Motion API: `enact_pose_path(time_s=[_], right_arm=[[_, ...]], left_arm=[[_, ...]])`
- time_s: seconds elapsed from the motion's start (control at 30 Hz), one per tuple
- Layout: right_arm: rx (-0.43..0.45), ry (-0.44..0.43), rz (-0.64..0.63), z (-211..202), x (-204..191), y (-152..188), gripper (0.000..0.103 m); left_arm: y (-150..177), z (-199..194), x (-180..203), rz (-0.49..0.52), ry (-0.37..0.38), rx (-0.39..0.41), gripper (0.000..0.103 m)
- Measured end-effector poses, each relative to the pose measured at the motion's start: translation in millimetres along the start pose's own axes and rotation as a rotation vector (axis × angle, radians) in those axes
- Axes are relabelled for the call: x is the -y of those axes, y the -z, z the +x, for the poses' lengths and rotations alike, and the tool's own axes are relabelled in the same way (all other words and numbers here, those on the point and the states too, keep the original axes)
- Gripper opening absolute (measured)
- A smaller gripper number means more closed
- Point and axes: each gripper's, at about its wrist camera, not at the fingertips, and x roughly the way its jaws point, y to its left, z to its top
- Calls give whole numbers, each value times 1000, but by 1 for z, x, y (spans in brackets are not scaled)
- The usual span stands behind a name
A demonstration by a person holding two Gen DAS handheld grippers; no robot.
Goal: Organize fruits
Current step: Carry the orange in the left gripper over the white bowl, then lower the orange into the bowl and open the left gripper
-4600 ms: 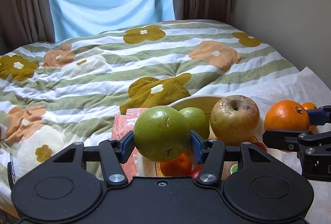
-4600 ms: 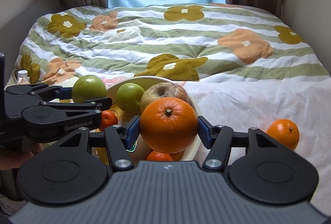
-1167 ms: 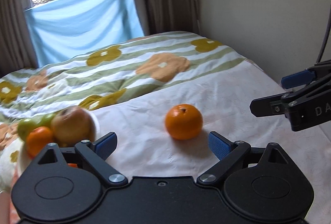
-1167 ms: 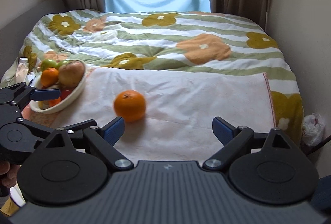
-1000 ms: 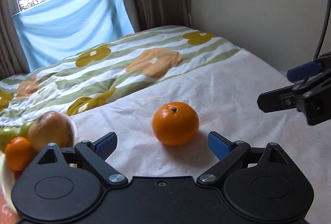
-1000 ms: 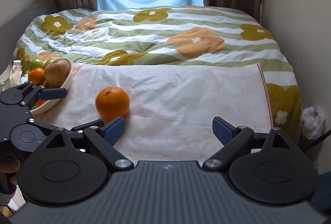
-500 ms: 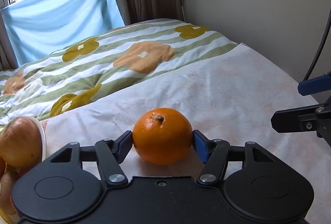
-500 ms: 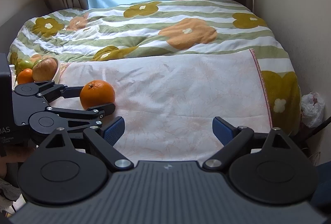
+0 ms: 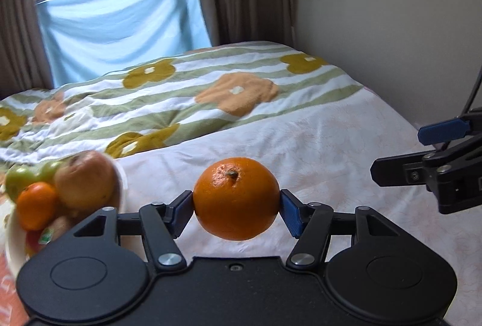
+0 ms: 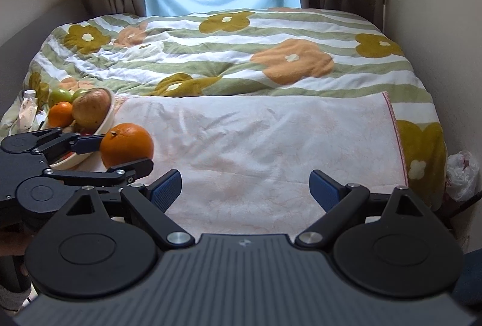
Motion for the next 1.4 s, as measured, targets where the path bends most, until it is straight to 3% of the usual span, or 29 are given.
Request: enact_pose_path(time_s=[0.33,0.73,1.0,1.4], right_arm=[[11,-90,-57,-22,-54,-11,103],[30,-144,-91,-20,-136,-25,103],[26,-149,-87,-8,-182,-27,103],[-15,-87,-56,28,-220,-19,103]], left_arm=[[5,-77,-39,-157,-119,47,66],[13,-116,-112,-170,-208,91,66],[21,-111,-158,-149,-216,81,66],[45,-59,-207,-94,-162,35,66]])
